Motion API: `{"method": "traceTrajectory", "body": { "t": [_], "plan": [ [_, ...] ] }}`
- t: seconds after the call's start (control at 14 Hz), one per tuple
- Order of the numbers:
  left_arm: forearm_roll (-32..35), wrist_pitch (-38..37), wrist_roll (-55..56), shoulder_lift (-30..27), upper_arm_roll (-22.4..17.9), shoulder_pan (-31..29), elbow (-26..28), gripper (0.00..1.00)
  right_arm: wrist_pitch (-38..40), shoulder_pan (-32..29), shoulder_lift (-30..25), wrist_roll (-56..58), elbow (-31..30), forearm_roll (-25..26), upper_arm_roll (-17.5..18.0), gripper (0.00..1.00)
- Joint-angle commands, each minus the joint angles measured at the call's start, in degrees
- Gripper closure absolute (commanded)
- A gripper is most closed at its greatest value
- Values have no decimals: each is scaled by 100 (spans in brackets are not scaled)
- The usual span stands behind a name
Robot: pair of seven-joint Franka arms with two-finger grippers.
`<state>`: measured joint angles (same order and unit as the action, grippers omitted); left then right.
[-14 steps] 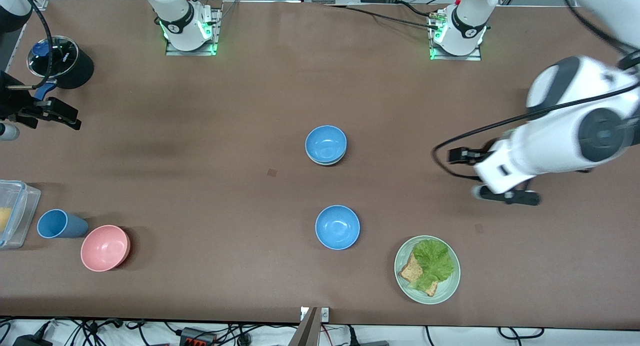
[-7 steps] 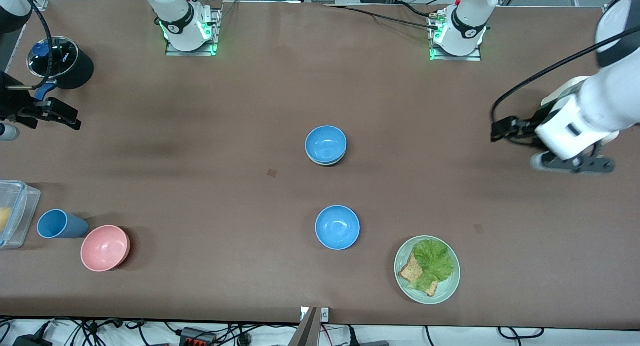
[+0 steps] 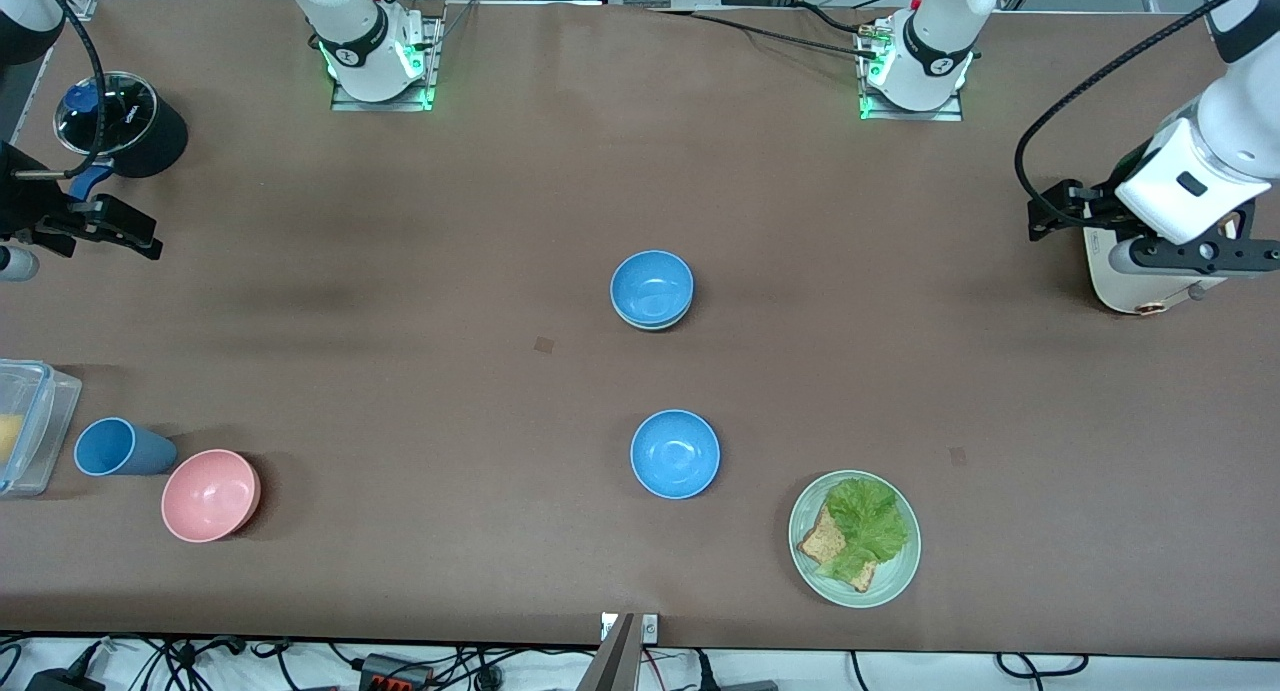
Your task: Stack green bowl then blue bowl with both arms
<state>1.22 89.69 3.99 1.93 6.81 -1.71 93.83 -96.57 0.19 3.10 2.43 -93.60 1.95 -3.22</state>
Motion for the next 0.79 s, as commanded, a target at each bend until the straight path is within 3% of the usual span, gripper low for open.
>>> {"method": "traceTrajectory", "body": {
  "t": [0.0, 0.71],
  "plan": [
    [-122, 145, -83, -166, -259, 232, 241, 0, -20, 33, -143, 82, -114, -55, -39, 0],
    [-122, 75, -56, -290, -259, 460, 311, 0, -64, 33, -143, 82, -114, -55, -39, 0]
  ]
}}
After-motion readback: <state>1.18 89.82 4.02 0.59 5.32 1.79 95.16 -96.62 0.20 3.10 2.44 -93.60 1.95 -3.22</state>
